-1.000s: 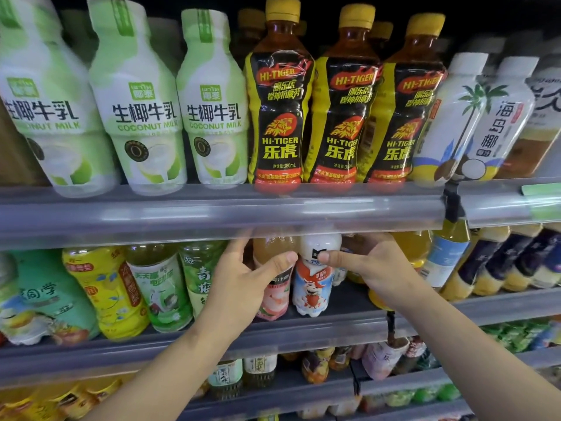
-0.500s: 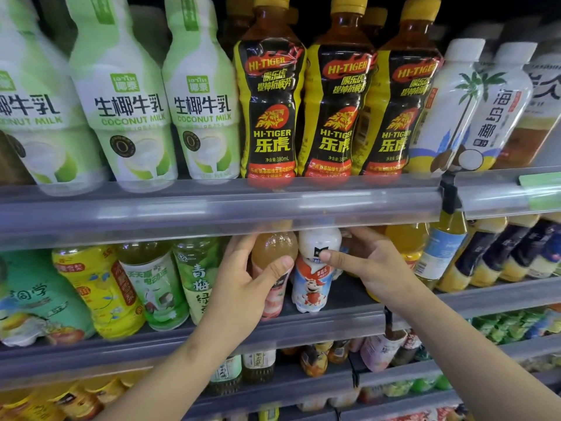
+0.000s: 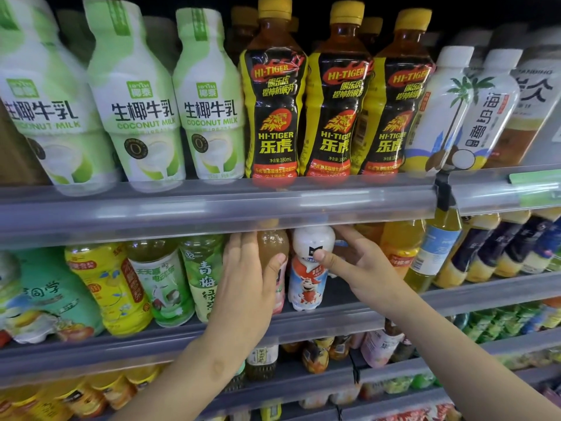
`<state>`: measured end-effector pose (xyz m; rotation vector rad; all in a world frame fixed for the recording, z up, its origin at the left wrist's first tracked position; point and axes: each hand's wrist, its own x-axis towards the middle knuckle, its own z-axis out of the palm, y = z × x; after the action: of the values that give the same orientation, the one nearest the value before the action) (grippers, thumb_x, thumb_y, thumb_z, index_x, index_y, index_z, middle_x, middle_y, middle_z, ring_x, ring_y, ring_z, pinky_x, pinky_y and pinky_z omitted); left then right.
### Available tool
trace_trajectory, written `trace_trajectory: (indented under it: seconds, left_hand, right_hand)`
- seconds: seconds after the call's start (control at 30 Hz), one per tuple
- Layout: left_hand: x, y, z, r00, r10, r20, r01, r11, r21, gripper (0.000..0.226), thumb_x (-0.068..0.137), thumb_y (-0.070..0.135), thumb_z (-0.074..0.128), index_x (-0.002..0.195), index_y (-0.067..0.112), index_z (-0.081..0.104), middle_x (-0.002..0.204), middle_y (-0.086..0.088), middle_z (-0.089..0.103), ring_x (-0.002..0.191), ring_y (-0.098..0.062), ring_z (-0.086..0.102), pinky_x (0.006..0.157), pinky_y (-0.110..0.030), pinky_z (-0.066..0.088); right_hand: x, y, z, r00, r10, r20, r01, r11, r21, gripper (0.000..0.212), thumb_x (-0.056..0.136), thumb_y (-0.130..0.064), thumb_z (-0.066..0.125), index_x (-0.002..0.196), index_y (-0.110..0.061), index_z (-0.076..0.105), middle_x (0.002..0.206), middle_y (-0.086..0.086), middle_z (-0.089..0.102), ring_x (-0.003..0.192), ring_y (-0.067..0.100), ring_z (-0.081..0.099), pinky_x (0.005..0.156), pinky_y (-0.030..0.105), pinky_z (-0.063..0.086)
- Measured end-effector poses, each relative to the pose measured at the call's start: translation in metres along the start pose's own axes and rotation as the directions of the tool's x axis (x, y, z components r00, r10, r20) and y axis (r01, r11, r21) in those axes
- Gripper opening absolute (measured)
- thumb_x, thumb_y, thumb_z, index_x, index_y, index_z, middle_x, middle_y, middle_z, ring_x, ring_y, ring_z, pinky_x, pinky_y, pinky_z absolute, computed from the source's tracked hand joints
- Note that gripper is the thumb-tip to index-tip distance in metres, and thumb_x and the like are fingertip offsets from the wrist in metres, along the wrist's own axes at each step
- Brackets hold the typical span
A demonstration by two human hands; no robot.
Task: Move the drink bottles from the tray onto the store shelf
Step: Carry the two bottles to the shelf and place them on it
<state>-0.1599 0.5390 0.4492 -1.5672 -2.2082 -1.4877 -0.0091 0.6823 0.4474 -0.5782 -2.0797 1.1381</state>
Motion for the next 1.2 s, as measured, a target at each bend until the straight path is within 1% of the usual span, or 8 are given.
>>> trace_trajectory:
  seconds: [0.07, 0.3, 0.47, 0.6, 0.77, 0.87, 1.07, 1.2]
  left_hand:
    - [0.0, -0.001, 0.0, 1.0, 0.003, -0.002, -0.003, 1.0, 0.023, 0.052, 0.099, 0.035, 0.052, 0.149, 0.028, 0.039, 0.15, 0.0, 0.041, 0.141, -0.015, 0.036, 0.114, -0.03, 0.03]
    - [0.005, 0.002, -0.009, 0.999, 0.052, 0.001, -0.05, 0.958, 0.282, 0.06, 0.094, 0.04, 0.059, 0.147, 0.014, 0.046, 0.142, -0.01, 0.056, 0.135, -0.028, 0.041, 0.111, -0.043, 0.04]
    - [0.007, 0.002, -0.018, 0.999, -0.021, 0.046, 0.007, 0.959, 0.285, 0.058, 0.097, 0.045, 0.055, 0.146, 0.018, 0.043, 0.127, -0.008, 0.059, 0.107, -0.031, 0.065, 0.08, -0.044, 0.057]
    - [0.007, -0.001, -0.023, 0.999, -0.024, 0.03, 0.015, 0.965, 0.261, 0.055, 0.097, 0.041, 0.059, 0.143, 0.016, 0.045, 0.13, -0.01, 0.057, 0.109, -0.032, 0.065, 0.082, -0.043, 0.056]
    - [0.01, -0.011, -0.031, 0.999, -0.04, 0.033, 0.028, 0.952, 0.304, 0.057, 0.096, 0.041, 0.06, 0.143, 0.011, 0.049, 0.13, -0.014, 0.058, 0.104, -0.036, 0.067, 0.083, -0.044, 0.056]
    - [0.01, -0.012, -0.034, 0.999, -0.013, 0.035, 0.002, 0.951, 0.311, 0.053, 0.095, 0.04, 0.063, 0.139, 0.011, 0.055, 0.133, -0.015, 0.056, 0.1, -0.036, 0.068, 0.078, -0.039, 0.055]
    - [0.013, -0.016, -0.038, 0.999, 0.015, 0.039, -0.027, 0.944, 0.329, 0.054, 0.095, 0.044, 0.06, 0.141, 0.016, 0.054, 0.136, -0.01, 0.057, 0.108, -0.034, 0.066, 0.083, -0.04, 0.054]
    - [0.018, -0.017, -0.038, 0.999, 0.017, 0.05, -0.033, 0.941, 0.338, 0.051, 0.095, 0.038, 0.065, 0.14, 0.015, 0.055, 0.132, -0.011, 0.061, 0.111, -0.037, 0.065, 0.088, -0.043, 0.053]
  right_hand:
    - [0.0, 0.0, 0.004, 1.0, -0.005, 0.004, 0.005, 1.0, -0.014, 0.054, 0.091, -0.037, 0.069, 0.142, -0.024, 0.056, 0.136, -0.008, 0.067, 0.126, 0.006, 0.061, 0.105, 0.036, 0.053]
    - [-0.002, 0.002, 0.006, 1.0, 0.005, -0.001, -0.005, 0.999, -0.043, 0.06, 0.092, -0.042, 0.068, 0.148, -0.027, 0.052, 0.142, -0.011, 0.062, 0.134, 0.007, 0.054, 0.11, 0.037, 0.05]
    - [-0.001, 0.001, 0.009, 1.0, 0.008, 0.021, -0.008, 1.0, -0.02, 0.061, 0.094, -0.034, 0.067, 0.151, -0.022, 0.049, 0.147, -0.006, 0.059, 0.138, 0.01, 0.051, 0.114, 0.039, 0.045]
    - [-0.001, 0.0, 0.018, 0.999, 0.004, 0.043, -0.004, 1.0, 0.003, 0.058, 0.098, -0.025, 0.067, 0.152, -0.02, 0.047, 0.147, -0.007, 0.058, 0.134, -0.001, 0.052, 0.104, 0.016, 0.046]
    - [0.001, -0.002, 0.03, 0.998, 0.022, 0.054, -0.023, 0.999, 0.022, 0.064, 0.093, -0.038, 0.065, 0.153, -0.024, 0.045, 0.148, -0.005, 0.058, 0.137, 0.013, 0.053, 0.114, 0.041, 0.045]
    - [0.003, -0.004, 0.03, 0.999, 0.014, 0.046, -0.014, 1.0, -0.003, 0.06, 0.095, -0.037, 0.065, 0.151, -0.023, 0.048, 0.147, -0.003, 0.059, 0.137, 0.015, 0.053, 0.115, 0.046, 0.044]
    - [0.009, -0.008, 0.026, 0.996, 0.013, 0.088, -0.003, 0.994, -0.109, 0.061, 0.095, -0.041, 0.061, 0.152, -0.021, 0.048, 0.148, 0.0, 0.059, 0.138, 0.016, 0.052, 0.115, 0.046, 0.043]
    - [0.011, -0.008, 0.022, 0.99, 0.028, 0.136, -0.011, 0.992, -0.125, 0.06, 0.096, -0.041, 0.057, 0.151, -0.02, 0.047, 0.147, -0.002, 0.059, 0.136, 0.01, 0.052, 0.112, 0.031, 0.045]
